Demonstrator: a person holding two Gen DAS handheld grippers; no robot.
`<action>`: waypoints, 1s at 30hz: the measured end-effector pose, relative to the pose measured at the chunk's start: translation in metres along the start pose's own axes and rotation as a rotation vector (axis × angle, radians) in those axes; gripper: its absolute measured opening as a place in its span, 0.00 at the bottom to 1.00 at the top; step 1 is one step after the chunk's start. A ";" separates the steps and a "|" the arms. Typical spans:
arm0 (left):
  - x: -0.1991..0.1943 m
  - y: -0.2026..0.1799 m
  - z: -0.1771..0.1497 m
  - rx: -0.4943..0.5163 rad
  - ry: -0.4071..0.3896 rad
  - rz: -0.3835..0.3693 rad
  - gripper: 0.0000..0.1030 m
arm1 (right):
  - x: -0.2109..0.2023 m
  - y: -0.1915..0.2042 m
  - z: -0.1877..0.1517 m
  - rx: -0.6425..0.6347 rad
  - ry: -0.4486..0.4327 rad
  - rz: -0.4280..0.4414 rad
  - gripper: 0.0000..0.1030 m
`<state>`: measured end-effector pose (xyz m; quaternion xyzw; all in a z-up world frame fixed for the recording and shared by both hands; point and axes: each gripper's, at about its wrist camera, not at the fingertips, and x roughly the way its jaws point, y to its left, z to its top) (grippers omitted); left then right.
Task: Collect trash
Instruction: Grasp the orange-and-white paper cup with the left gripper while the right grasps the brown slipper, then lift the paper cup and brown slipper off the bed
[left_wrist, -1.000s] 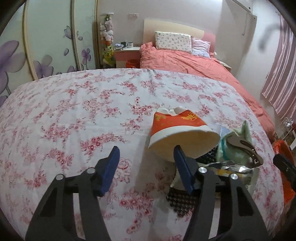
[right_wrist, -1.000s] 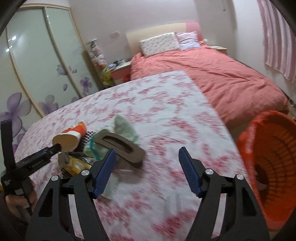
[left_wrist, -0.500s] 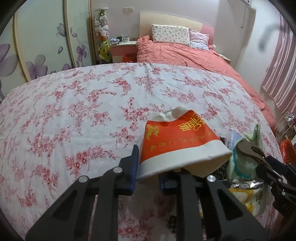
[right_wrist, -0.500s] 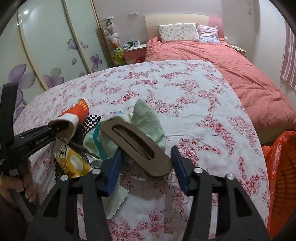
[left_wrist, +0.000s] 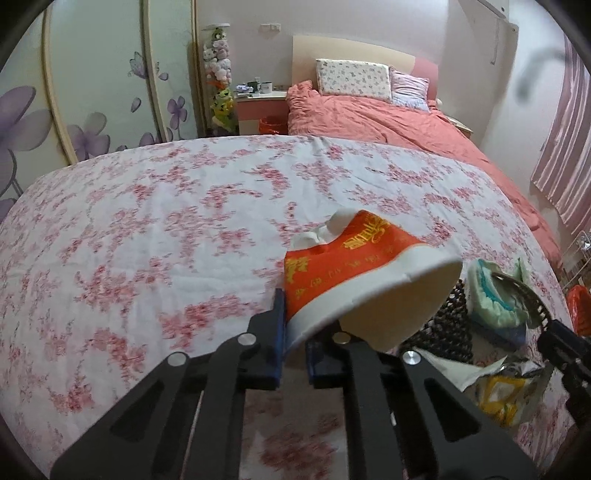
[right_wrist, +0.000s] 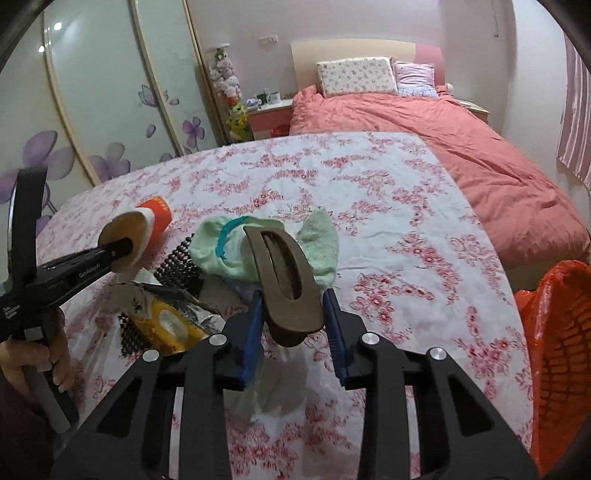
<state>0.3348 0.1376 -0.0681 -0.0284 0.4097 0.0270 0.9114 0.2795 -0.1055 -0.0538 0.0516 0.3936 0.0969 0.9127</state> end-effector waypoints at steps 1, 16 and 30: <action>-0.003 0.004 -0.002 -0.005 -0.001 0.002 0.09 | -0.004 -0.001 -0.001 0.002 -0.008 -0.002 0.32; -0.027 0.036 -0.034 -0.003 0.010 -0.015 0.12 | -0.010 -0.006 -0.016 -0.001 0.032 -0.022 0.44; -0.016 0.023 -0.028 0.012 0.030 -0.003 0.16 | 0.004 -0.003 -0.007 0.013 0.050 0.008 0.42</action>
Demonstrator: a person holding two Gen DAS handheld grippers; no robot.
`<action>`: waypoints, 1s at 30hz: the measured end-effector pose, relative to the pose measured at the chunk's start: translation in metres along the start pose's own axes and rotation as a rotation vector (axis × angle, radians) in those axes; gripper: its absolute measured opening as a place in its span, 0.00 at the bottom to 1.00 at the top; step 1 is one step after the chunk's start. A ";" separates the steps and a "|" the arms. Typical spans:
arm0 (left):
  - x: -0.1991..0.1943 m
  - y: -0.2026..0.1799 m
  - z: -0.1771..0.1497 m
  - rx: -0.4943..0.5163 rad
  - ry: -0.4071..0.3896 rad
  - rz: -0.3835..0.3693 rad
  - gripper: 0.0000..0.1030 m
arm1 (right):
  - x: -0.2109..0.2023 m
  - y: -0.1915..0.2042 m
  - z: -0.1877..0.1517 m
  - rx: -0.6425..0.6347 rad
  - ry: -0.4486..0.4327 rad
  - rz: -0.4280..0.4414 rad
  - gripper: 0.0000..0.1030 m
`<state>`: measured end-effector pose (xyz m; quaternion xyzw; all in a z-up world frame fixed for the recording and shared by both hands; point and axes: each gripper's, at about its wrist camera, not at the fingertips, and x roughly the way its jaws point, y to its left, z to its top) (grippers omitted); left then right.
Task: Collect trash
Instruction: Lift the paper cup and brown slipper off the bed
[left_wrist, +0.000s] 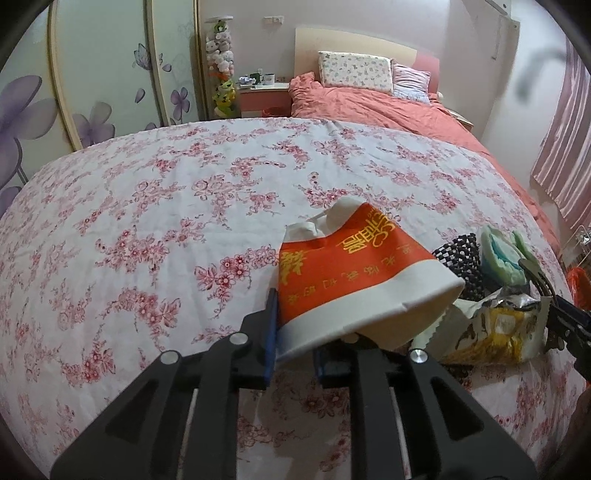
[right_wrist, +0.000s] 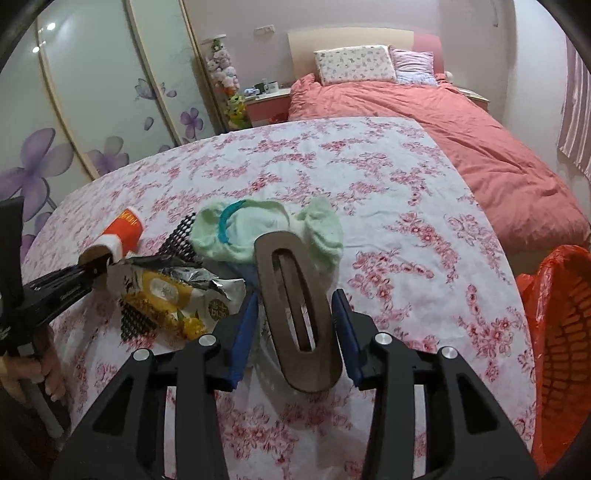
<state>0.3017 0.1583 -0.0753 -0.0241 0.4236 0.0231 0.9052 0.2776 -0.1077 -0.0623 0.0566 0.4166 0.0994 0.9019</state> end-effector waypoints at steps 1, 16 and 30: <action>0.000 0.001 0.000 0.003 0.000 0.006 0.16 | -0.001 -0.001 0.000 0.002 -0.001 0.000 0.42; -0.003 -0.002 0.003 -0.007 -0.023 -0.004 0.07 | -0.013 -0.003 -0.003 0.014 -0.055 -0.012 0.31; -0.042 -0.009 0.008 0.009 -0.107 -0.025 0.04 | -0.054 -0.008 -0.001 0.046 -0.166 0.009 0.31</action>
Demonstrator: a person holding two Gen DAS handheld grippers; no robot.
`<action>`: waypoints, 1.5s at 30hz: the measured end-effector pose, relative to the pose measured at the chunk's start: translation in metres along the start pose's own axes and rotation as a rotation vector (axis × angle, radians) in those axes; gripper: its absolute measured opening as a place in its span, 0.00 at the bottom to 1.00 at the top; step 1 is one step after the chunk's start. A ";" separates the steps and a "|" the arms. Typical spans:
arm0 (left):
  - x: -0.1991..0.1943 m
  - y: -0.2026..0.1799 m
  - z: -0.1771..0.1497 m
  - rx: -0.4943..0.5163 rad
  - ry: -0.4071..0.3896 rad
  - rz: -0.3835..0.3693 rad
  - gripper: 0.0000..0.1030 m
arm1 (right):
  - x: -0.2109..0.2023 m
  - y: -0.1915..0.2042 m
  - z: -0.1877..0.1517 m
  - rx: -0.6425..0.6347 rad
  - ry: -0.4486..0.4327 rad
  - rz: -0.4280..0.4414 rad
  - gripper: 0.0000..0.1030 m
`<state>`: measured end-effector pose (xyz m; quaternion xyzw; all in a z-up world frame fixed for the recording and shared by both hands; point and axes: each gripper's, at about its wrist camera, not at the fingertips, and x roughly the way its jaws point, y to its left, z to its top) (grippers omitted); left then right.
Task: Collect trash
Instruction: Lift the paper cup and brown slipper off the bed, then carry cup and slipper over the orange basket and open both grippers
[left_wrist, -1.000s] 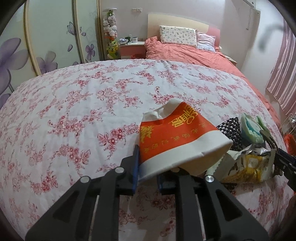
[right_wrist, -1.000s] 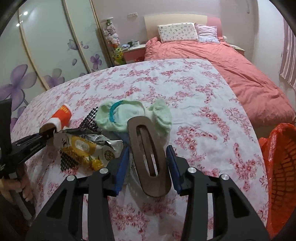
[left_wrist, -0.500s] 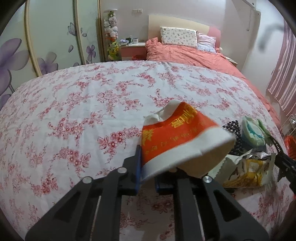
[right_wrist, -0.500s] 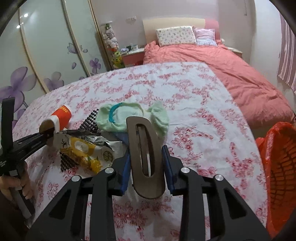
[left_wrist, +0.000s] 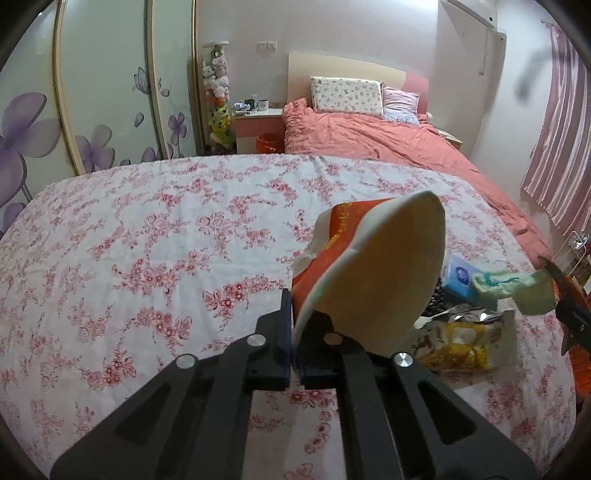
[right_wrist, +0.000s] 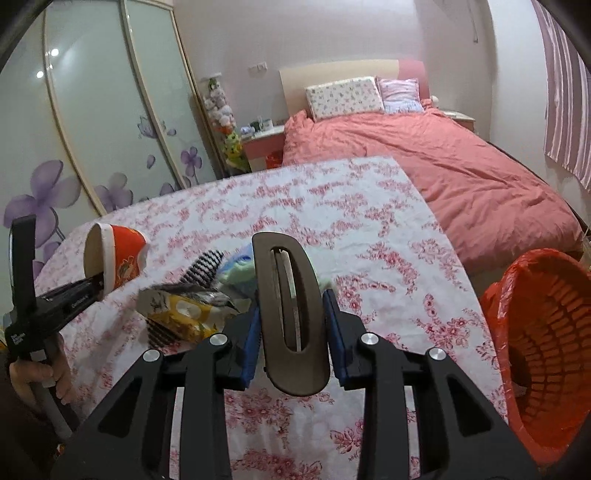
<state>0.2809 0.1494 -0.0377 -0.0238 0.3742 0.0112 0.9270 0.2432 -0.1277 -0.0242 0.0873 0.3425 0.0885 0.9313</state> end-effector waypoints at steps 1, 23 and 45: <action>-0.003 -0.001 0.001 0.001 -0.007 -0.003 0.04 | -0.003 0.001 0.001 -0.001 -0.012 0.003 0.31; -0.084 -0.087 0.018 0.077 -0.134 -0.204 0.04 | -0.070 -0.029 0.014 0.050 -0.170 -0.117 0.31; -0.100 -0.307 -0.017 0.277 -0.068 -0.582 0.04 | -0.122 -0.169 -0.011 0.299 -0.243 -0.362 0.31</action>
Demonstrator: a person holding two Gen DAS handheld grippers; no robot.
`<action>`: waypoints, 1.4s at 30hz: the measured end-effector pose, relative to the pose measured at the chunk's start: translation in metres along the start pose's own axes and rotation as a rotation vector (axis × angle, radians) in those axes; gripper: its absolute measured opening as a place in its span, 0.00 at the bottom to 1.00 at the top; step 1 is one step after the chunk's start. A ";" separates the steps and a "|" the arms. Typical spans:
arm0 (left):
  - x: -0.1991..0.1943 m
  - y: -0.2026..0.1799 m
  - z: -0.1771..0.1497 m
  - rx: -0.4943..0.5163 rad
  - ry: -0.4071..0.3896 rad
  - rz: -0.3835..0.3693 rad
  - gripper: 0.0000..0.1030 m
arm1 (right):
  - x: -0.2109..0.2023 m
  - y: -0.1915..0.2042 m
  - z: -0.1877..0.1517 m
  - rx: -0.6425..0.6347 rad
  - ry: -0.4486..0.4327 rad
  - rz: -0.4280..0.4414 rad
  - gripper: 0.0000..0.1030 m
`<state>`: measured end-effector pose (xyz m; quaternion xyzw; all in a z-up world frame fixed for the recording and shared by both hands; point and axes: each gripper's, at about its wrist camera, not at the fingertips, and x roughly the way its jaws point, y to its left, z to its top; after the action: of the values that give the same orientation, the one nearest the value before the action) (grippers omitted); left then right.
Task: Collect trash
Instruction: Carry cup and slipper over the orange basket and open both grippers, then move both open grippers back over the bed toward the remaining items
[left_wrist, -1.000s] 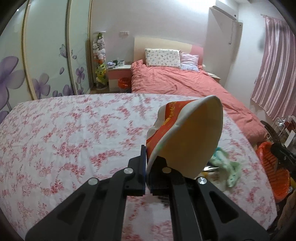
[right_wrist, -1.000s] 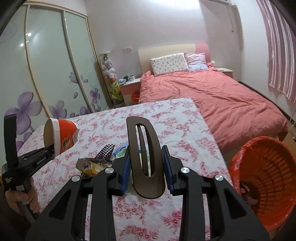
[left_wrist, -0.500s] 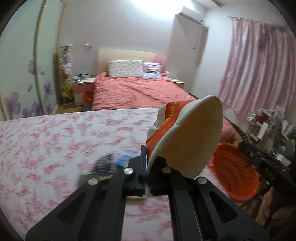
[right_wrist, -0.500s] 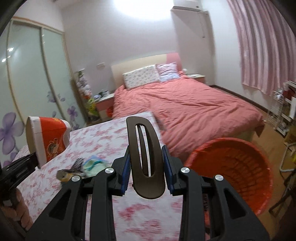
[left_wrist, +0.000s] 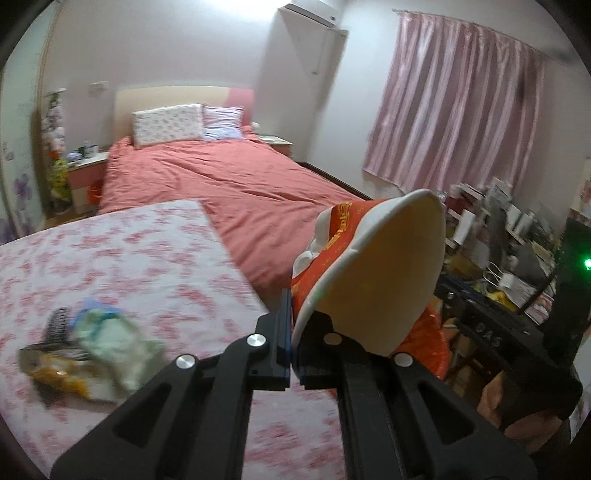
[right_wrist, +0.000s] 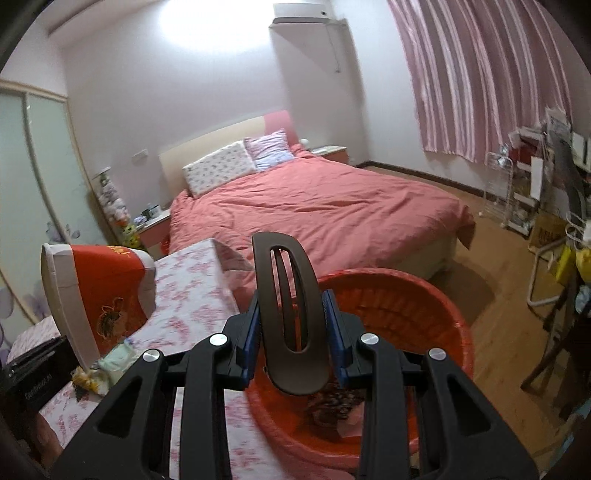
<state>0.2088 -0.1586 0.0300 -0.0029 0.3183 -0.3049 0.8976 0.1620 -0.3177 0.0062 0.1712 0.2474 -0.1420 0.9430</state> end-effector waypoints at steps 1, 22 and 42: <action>0.008 -0.009 -0.001 0.009 0.009 -0.013 0.04 | 0.003 -0.004 0.001 0.009 0.003 -0.003 0.31; 0.103 -0.039 -0.021 0.038 0.161 -0.013 0.49 | 0.034 -0.066 -0.011 0.145 0.087 -0.005 0.54; -0.007 0.109 -0.043 -0.022 0.050 0.376 0.82 | 0.024 0.028 -0.022 -0.075 0.091 0.031 0.68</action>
<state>0.2396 -0.0579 -0.0218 0.0544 0.3389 -0.1282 0.9305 0.1829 -0.2881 -0.0170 0.1458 0.2926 -0.1099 0.9386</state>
